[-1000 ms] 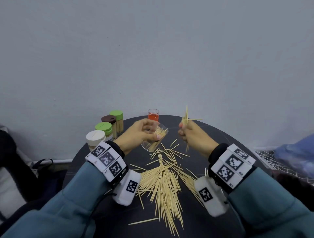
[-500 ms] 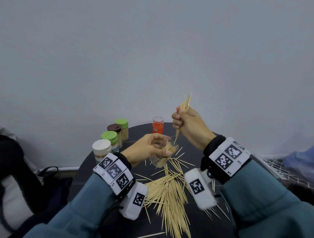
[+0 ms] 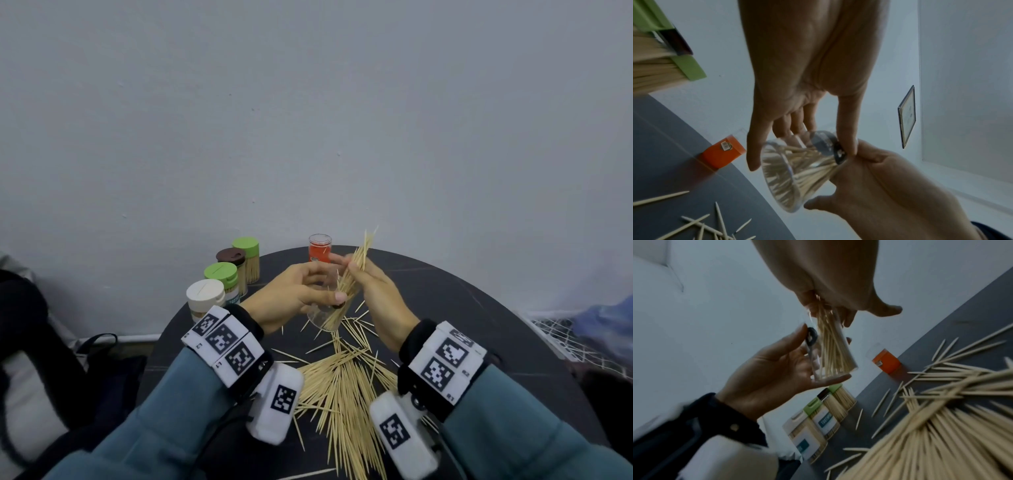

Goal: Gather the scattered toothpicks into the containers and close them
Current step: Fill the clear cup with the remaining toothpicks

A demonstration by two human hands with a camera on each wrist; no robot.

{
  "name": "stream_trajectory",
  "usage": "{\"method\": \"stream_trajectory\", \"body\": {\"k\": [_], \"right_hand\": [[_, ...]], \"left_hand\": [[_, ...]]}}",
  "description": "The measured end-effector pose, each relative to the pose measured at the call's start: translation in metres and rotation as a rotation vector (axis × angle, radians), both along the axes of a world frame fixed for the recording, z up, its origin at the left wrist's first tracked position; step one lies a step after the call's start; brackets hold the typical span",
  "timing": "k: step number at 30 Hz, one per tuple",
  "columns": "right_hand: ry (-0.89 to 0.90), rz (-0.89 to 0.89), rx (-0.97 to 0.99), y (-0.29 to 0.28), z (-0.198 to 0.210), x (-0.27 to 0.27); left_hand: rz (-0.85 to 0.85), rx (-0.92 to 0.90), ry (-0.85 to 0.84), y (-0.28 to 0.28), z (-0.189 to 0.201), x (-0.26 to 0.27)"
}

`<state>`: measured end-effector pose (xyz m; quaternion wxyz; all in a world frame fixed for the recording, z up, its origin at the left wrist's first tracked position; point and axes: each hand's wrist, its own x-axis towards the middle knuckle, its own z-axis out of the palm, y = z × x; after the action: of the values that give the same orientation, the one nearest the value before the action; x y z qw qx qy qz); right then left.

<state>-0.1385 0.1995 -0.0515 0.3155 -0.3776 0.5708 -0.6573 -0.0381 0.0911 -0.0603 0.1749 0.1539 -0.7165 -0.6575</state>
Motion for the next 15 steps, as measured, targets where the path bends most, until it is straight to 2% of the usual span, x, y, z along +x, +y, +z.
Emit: {"method": "stream_trajectory", "body": {"k": [5,15], "right_hand": [[0.022,0.020,0.066,0.0070,-0.0048,0.0016],[0.099,-0.043,-0.068,0.0024,-0.0029,-0.0069]], "left_hand": [[-0.041,-0.040,-0.038,0.0004,0.0010,0.0019],[-0.075,-0.010,-0.046,0.0041,0.0007,0.0007]]}}
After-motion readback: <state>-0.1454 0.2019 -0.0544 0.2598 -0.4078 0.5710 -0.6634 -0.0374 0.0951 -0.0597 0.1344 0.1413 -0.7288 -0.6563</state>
